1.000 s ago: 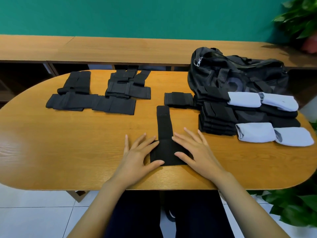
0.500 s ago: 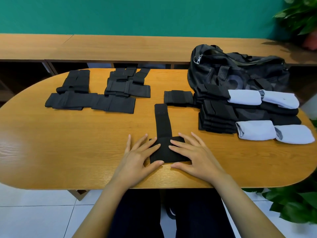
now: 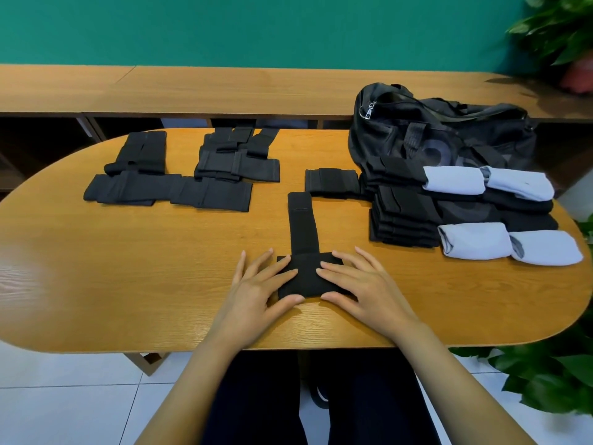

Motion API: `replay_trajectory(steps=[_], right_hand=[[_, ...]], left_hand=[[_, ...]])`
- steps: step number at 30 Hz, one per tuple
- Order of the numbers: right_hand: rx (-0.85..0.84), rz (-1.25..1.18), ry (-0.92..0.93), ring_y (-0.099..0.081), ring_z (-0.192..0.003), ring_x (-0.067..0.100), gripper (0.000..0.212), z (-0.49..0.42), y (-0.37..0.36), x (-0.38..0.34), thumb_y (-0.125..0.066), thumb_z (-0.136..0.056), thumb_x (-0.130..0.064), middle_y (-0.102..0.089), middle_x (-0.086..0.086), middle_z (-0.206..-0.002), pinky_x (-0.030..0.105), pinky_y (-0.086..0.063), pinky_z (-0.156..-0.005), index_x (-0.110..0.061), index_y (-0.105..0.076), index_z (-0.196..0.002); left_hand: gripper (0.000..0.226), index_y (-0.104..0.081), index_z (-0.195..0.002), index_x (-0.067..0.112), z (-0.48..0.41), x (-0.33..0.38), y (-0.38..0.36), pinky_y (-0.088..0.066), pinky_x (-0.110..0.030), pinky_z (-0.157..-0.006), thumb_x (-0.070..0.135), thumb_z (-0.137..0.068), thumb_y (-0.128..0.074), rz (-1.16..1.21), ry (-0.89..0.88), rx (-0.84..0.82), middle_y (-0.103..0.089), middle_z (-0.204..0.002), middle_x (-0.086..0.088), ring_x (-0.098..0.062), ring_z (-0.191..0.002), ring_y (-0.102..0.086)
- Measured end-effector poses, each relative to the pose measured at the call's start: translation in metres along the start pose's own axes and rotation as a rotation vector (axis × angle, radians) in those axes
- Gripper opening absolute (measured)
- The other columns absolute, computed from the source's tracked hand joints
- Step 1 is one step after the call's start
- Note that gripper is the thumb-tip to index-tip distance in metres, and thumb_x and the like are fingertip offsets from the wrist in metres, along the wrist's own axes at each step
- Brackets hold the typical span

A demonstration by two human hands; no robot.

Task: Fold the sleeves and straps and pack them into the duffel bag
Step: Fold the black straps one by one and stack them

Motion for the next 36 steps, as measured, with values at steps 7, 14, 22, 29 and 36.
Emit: replay_trajectory(steps=[7,14,22,29,36], right_hand=[[0.076,-0.029,0.033,-0.048,-0.131,0.01,0.044,0.002,0.005,-0.003,-0.042,-0.098,-0.05,-0.065,-0.007,-0.127,0.043,-0.029,-0.116,-0.025,-0.064,-0.128],[0.278,-0.19,0.013,-0.06,-0.107,0.004,0.032,0.014,0.02,-0.005,-0.053,-0.096,-0.042,-0.073,-0.01,-0.103,0.036,-0.034,-0.111,-0.021,-0.074,-0.108],[0.267,-0.406,-0.339,-0.053,-0.092,0.009,0.027,-0.01,0.028,0.011,-0.05,-0.089,-0.057,-0.061,-0.022,-0.09,0.02,-0.037,-0.083,-0.042,-0.07,-0.101],[0.276,-0.487,-0.436,-0.059,-0.09,0.006,0.015,-0.04,0.025,0.027,-0.057,-0.085,-0.054,-0.069,-0.013,-0.091,0.037,-0.05,-0.082,-0.045,-0.067,-0.093],[0.195,-0.444,-0.556,-0.055,-0.095,0.016,0.02,-0.049,0.005,0.039,-0.062,-0.087,-0.051,-0.061,-0.018,-0.087,0.044,-0.047,-0.087,-0.037,-0.073,-0.096]], left_hand=[[0.055,-0.065,-0.125,0.029,0.005,0.005,0.007,0.0,-0.05,-0.121,0.065,-0.094,-0.037,-0.029,-0.11,0.151,-0.061,-0.132,0.013,-0.007,-0.139,-0.036],[0.042,-0.073,-0.109,0.024,0.014,0.018,0.021,-0.014,-0.055,-0.118,0.052,-0.098,-0.044,0.055,-0.192,0.327,-0.072,-0.105,0.013,-0.005,-0.118,-0.056],[0.037,-0.073,-0.101,0.03,-0.01,0.018,0.033,-0.027,-0.039,-0.112,0.057,-0.088,-0.051,0.292,0.11,0.464,-0.063,-0.086,0.019,-0.002,-0.089,-0.057],[0.042,-0.074,-0.102,0.029,-0.038,-0.001,0.033,-0.041,-0.049,-0.095,0.059,-0.086,-0.049,0.288,0.258,0.456,-0.059,-0.073,0.008,-0.006,-0.076,-0.053],[0.027,-0.073,-0.105,0.028,-0.052,-0.014,0.024,-0.034,-0.041,-0.099,0.047,-0.091,-0.06,0.132,0.348,0.404,-0.064,-0.081,0.009,-0.012,-0.09,-0.053]])
Point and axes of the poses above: each hand's wrist, its own z-axis away from the middle knuckle, its own y-axis out of the back of the hand, x = y × z, the point moved 7 cm from there along -z, towards the middle knuckle
